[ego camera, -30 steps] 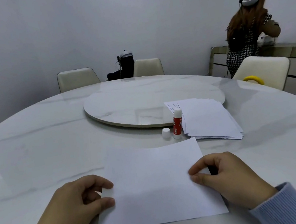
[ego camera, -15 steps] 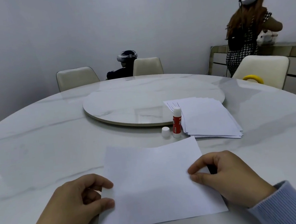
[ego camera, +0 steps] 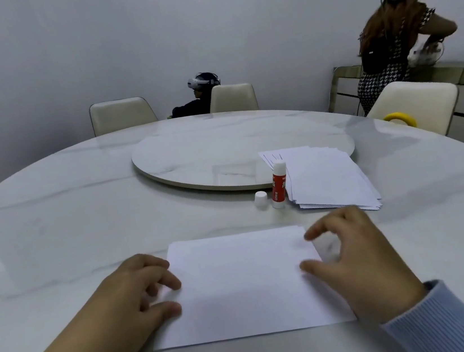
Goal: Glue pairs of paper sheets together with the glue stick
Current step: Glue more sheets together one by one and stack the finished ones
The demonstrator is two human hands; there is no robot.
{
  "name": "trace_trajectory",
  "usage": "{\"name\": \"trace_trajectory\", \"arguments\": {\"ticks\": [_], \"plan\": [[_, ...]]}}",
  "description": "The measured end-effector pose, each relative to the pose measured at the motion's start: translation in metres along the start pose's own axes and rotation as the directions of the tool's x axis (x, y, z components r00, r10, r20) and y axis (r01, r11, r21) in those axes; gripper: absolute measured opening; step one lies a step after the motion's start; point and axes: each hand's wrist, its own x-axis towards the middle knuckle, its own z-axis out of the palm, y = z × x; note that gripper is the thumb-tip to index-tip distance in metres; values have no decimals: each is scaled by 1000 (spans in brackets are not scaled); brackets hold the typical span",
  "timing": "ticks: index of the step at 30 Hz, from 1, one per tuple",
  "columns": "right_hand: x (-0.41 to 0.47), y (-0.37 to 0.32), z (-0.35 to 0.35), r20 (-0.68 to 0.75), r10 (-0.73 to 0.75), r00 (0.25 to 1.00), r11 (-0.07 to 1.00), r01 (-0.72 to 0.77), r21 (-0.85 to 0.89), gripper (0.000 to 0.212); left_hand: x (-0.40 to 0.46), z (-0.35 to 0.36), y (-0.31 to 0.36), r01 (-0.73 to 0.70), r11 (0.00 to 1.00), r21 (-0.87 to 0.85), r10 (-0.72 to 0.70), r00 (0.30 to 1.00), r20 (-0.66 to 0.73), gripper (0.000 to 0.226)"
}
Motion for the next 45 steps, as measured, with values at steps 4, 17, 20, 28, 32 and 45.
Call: {"name": "trace_trajectory", "arguments": {"ticks": [4,17,20,28,32,45], "plan": [[4,-26,9,-28,-225,974,973,223,-53,35,11,9,26,-43,999,32,49,977,-209,11],[6,-29,59,436,-61,898,929,211,-305,61,25,53,50,-6,926,376,-53,988,144,61],[8,-23,53,440,-23,898,923,188,-335,59,24,50,48,1,927,374,-60,987,147,63],[8,-2,35,417,87,905,901,107,-419,59,23,45,47,40,932,360,-93,987,129,71],[8,-2,35,399,84,913,907,95,-410,60,23,46,44,66,931,358,-116,986,120,75],[-1,12,26,351,155,923,896,18,-443,66,22,46,44,76,920,385,-134,983,126,81]]}}
